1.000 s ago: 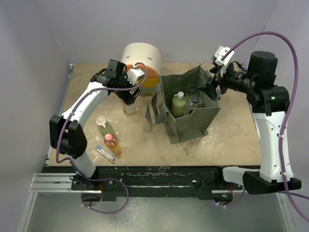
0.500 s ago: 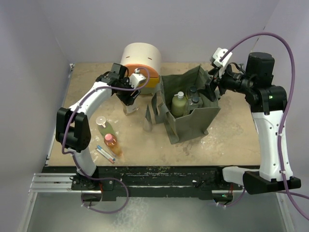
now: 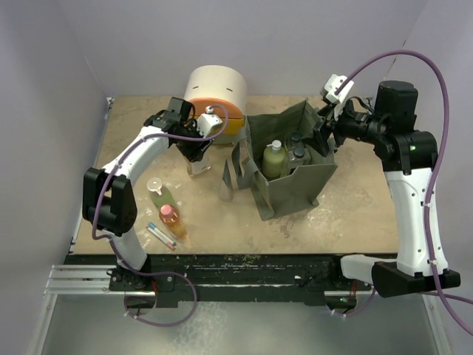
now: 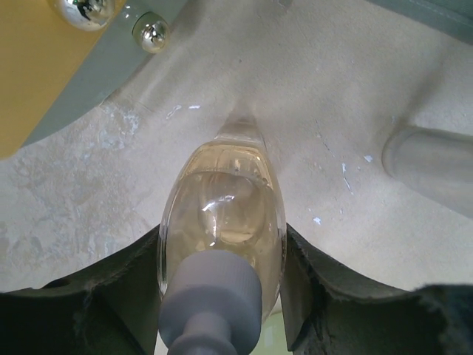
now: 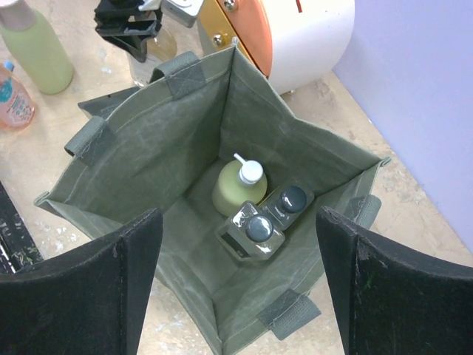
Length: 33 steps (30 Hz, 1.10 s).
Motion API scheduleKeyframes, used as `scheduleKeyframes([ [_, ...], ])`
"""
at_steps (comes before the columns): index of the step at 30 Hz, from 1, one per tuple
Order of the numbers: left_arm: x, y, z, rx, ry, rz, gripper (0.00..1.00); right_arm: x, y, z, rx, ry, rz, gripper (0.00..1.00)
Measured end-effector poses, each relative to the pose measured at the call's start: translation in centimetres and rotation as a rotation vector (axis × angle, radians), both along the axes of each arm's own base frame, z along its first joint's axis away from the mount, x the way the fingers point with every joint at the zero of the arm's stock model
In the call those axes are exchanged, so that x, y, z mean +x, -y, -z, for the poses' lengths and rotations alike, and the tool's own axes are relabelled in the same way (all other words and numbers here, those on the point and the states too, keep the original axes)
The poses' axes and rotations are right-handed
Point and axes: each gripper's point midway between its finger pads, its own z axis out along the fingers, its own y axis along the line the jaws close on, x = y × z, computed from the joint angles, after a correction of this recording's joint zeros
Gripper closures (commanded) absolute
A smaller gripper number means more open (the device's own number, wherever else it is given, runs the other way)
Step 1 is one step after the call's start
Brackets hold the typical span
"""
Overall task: Place the personal care products into the canvas bag
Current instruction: Pick up the care product from the center of the board.
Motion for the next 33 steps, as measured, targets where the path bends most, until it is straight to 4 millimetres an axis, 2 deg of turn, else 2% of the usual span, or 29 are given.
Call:
scheduleKeyframes([
  [5, -1.2, -0.4, -2.4, -0.002, 0.022, 0.01, 1.0, 0.0, 0.0, 0.1, 0.0, -0.003, 0.0, 0.14],
  [8, -1.8, -0.4, -5.6, -0.024, 0.064, 0.013, 1.0, 0.1, -0.1, 0.1, 0.001, -0.005, -0.004, 0.14],
  [12, -2.4, 0.2, -11.4, -0.088, 0.176, 0.011, 1.0, 0.3, -0.1, 0.4, 0.002, -0.015, -0.006, 0.13],
  [14, -2.9, 1.0, -15.0, -0.115, 0.257, 0.025, 1.0, 0.5, -0.2, 0.6, 0.002, -0.022, -0.006, 0.13],
  [17, -4.4, 3.3, -20.1, -0.139, 0.373, 0.073, 1.0, 0.7, -0.2, 0.8, 0.003, -0.033, -0.004, 0.13],
  [21, -6.9, 6.6, -25.1, -0.216, 0.452, 0.159, 1.0, 0.8, -0.2, 0.9, 0.004, -0.037, -0.003, 0.14],
  [23, -7.8, 7.4, -27.1, -0.258, 0.474, 0.182, 1.0, 0.8, -0.2, 0.9, 0.002, -0.036, -0.003, 0.15],
  [29, -8.3, 7.8, -31.0, -0.312, 0.528, 0.185, 1.0, 0.1, -0.1, 2.0, -0.03, -0.047, -0.032, 0.16],
  [33, -8.6, 9.8, -32.4, -0.379, 0.522, 0.22, 1.0, -1.3, 0.1, 3.5, -0.061, -0.074, -0.057, 0.16],
])
